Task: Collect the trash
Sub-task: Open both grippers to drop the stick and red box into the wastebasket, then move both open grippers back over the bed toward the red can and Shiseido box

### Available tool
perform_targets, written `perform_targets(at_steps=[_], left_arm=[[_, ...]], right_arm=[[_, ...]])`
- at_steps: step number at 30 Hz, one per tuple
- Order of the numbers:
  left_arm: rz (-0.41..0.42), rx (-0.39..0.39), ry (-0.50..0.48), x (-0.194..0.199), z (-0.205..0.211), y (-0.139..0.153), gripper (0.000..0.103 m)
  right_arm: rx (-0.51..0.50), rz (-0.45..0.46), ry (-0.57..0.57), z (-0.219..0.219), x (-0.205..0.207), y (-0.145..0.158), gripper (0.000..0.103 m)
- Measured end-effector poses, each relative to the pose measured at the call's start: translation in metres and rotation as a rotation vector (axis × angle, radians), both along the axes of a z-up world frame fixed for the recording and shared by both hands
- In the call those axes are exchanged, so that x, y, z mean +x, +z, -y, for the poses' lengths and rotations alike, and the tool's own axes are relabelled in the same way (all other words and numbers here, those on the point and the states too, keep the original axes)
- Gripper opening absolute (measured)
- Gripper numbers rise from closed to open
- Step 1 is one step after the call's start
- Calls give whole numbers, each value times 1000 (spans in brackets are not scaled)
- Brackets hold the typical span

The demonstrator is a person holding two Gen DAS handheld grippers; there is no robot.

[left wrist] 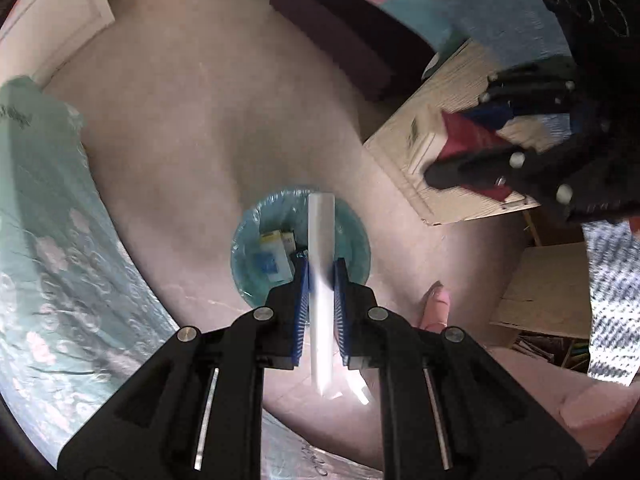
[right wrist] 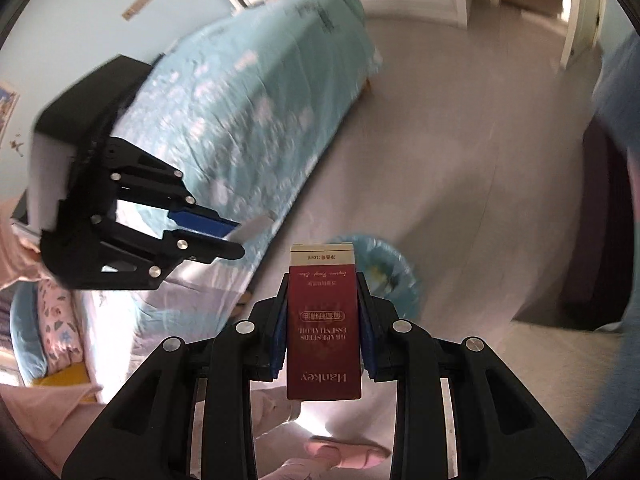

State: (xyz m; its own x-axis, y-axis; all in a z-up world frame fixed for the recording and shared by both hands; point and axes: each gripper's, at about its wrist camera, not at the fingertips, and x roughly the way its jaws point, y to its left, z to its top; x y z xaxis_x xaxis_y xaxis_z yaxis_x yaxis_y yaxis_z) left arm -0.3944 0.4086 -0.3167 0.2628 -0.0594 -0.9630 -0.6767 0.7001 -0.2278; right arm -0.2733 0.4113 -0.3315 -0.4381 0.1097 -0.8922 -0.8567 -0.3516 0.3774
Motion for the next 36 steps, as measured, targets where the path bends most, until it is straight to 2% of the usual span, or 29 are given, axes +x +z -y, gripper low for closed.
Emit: perform_targets(at_steps=[3, 5, 6, 7, 9, 11, 14, 18, 20, 21, 22, 23, 25, 29, 30, 33, 36], left_arm=[[-15, -27, 1, 0, -3, -31, 11], [-25, -36, 10, -1, -4, -47, 31], [-18, -33, 20, -4, -6, -53, 45], [-27, -26, 25, -6, -8, -59, 49], [-38, -40, 32, -9, -8, -66, 50], [-45, -50, 38, -13, -6, -67, 50], [-37, -50, 43, -19, 0, -59, 58], [-39, -40, 31, -25, 7, -42, 63], [-33, -31, 25, -27, 9, -30, 68], [-28, -27, 21, -27, 11, -20, 77], [-21, -19, 20, -28, 12, -13, 81], [0, -3, 12, -28, 14, 0, 82], [23, 30, -22, -24, 18, 29, 91], [30, 109, -121, -5, 28, 82, 92], [31, 121, -136, 0, 29, 92, 92], [73, 127, -192, 24, 33, 131, 93], [124, 142, -273, 55, 42, 165, 95]], right_arm=[[-44, 8, 19, -2, -8, -30, 32], [-64, 18, 23, -2, -11, -42, 36], [-75, 30, 23, -3, -13, -48, 50], [-76, 41, 18, -2, -12, -52, 53], [-94, 62, 3, -1, -10, -56, 70], [-117, 57, -19, -1, -6, -55, 73], [-99, 64, -30, -1, -3, -50, 75], [-79, 47, -49, 0, 3, -30, 77], [-68, 33, -56, 0, 5, -14, 77], [-56, 40, -61, 0, 5, -3, 77], [-43, 35, -64, 2, 7, 8, 77], [-20, 16, -68, 4, 9, 26, 77], [15, 9, -69, 9, 13, 54, 77], [96, -9, -93, 24, 30, 117, 84], [131, -9, -107, 31, 38, 142, 85], [187, -4, -124, 49, 58, 189, 85], [247, 6, -188, 77, 91, 237, 86]])
